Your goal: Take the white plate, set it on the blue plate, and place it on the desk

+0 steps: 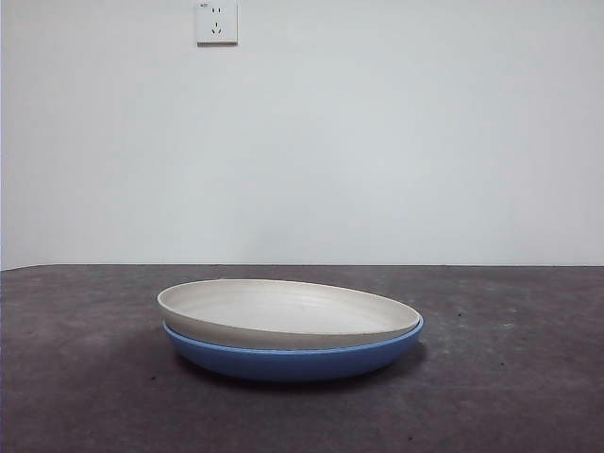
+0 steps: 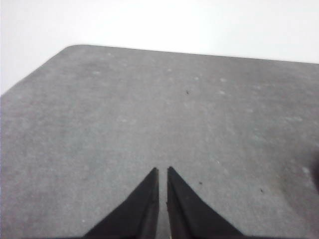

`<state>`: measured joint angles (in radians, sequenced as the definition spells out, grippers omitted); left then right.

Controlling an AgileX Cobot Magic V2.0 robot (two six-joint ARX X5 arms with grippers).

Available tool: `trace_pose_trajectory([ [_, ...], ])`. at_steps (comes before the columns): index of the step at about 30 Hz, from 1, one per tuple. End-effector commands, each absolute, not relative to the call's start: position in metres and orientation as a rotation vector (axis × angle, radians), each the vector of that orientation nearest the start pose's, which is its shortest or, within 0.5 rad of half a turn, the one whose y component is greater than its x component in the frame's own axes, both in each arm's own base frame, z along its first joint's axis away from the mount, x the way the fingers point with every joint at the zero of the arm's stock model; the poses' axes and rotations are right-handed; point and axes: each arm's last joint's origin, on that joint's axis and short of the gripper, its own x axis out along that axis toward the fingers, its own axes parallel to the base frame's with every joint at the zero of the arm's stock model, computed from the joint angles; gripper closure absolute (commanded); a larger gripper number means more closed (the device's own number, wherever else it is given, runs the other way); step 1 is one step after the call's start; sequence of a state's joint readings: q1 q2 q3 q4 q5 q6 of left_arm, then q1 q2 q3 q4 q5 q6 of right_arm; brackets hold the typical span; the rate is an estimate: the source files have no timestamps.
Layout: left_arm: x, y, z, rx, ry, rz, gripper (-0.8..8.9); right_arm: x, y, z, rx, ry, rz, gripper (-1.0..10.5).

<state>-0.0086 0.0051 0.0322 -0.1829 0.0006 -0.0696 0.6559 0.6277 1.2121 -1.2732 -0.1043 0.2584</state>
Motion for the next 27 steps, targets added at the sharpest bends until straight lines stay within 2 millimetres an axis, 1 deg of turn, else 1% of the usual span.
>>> trace_pose_trajectory([
  [1, 0.0957, -0.0008, 0.1491, -0.07, 0.179, -0.001, 7.86, 0.0397, 0.035, 0.3848, 0.042, 0.75, 0.648, 9.2],
  [23, 0.0956, -0.0008, 0.1492, -0.07, 0.179, -0.001, 7.86, 0.0398, 0.0351, 0.3848, 0.042, 0.749, 0.648, 9.2],
  [26, 0.0956, -0.0008, 0.1492, -0.07, 0.179, -0.001, 7.86, 0.038, 0.0304, 0.3851, 0.064, 0.732, 0.604, 9.2],
  [27, 0.0956, -0.0008, 0.1492, -0.07, 0.179, -0.001, 7.86, 0.0379, 0.0288, 0.385, 0.039, 0.713, 0.596, 9.2],
])
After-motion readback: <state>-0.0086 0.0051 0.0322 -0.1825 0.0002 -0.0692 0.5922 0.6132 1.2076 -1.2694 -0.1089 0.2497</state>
